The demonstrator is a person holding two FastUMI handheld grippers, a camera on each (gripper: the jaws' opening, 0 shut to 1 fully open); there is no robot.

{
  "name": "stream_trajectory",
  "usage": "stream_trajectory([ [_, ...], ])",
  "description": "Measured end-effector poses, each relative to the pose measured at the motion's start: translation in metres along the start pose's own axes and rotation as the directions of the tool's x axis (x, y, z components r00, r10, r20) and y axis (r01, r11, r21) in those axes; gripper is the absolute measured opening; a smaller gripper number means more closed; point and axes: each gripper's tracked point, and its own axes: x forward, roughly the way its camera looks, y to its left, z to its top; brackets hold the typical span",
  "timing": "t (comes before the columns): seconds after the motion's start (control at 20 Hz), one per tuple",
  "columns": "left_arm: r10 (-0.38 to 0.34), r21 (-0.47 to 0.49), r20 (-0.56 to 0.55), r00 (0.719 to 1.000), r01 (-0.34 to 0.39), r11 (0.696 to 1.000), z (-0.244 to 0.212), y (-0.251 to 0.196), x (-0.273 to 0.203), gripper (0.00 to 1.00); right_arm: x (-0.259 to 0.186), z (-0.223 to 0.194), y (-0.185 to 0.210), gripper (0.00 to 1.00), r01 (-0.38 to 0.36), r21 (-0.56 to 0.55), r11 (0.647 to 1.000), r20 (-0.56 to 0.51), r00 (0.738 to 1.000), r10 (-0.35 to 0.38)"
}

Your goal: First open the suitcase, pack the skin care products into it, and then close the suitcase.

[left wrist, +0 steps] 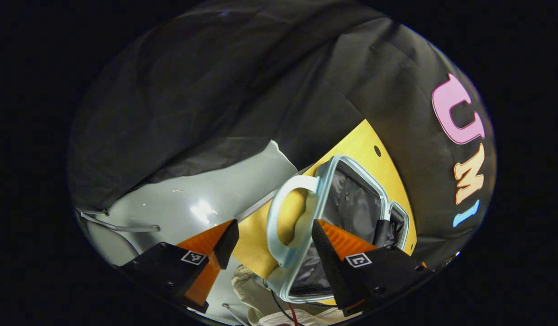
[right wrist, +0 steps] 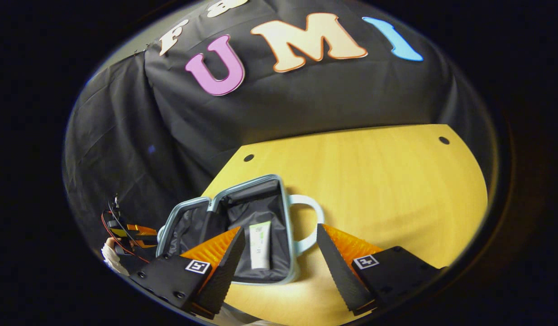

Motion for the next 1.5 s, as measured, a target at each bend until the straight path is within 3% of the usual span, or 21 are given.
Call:
stream_trajectory([
  [0.2,-0.133,-0.093,0.004,0.991,0.133,0.987,0.001,-0.012,0.024,0.90,-0.022,0.011,-0.034,0.99,0.072,0.038,0.997,0.032,0.997,-0.074],
  [0.4,-0.161,-0.152,0.007,0.987,0.160,0.975,-0.001,-0.009,0.039,0.66,-0.034,0.013,-0.051,0.98,0.110,0.042,0.993,0.036,0.993,-0.112],
  [0.55,-0.147,-0.201,0.017,0.989,0.147,0.969,-0.004,-0.004,0.042,0.10,-0.040,0.006,-0.051,0.99,0.106,0.044,0.993,0.012,0.994,-0.107],
  [0.6,-0.149,-0.194,0.019,0.989,0.150,0.969,-0.003,-0.004,0.041,0.08,-0.042,0.003,-0.052,0.94,0.111,0.035,0.993,0.003,0.994,-0.111],
  [0.75,-0.132,-0.160,0.015,0.991,0.133,0.978,-0.003,-0.010,0.037,0.04,-0.042,-0.004,-0.054,0.99,0.130,0.015,0.991,-0.009,0.991,-0.130],
  [0.8,-0.130,-0.144,0.015,0.991,0.131,0.981,-0.002,-0.014,0.033,0.04,-0.040,-0.004,-0.053,0.94,0.128,0.013,0.992,-0.009,0.992,-0.128],
  [0.85,-0.127,-0.125,0.015,0.992,0.128,0.984,-0.002,-0.019,0.029,0.03,-0.038,-0.006,-0.051,0.98,0.126,0.013,0.992,-0.007,0.992,-0.126],
  [1.0,-0.118,-0.056,0.035,0.992,0.120,0.991,0.006,-0.034,0.007,0.00,-0.033,-0.013,-0.044,0.98,0.107,0.009,0.994,-0.023,0.994,-0.106],
  [1.35,-0.226,0.084,0.150,0.963,0.215,0.973,0.027,-0.132,-0.081,0.02,-0.034,-0.021,-0.044,0.99,0.067,0.025,0.997,-0.034,0.997,-0.066],
  [1.5,-0.247,0.177,0.161,0.956,0.218,0.960,0.019,-0.175,-0.106,0.00,-0.036,-0.015,-0.050,0.98,0.057,0.052,0.997,-0.020,0.998,-0.056],
])
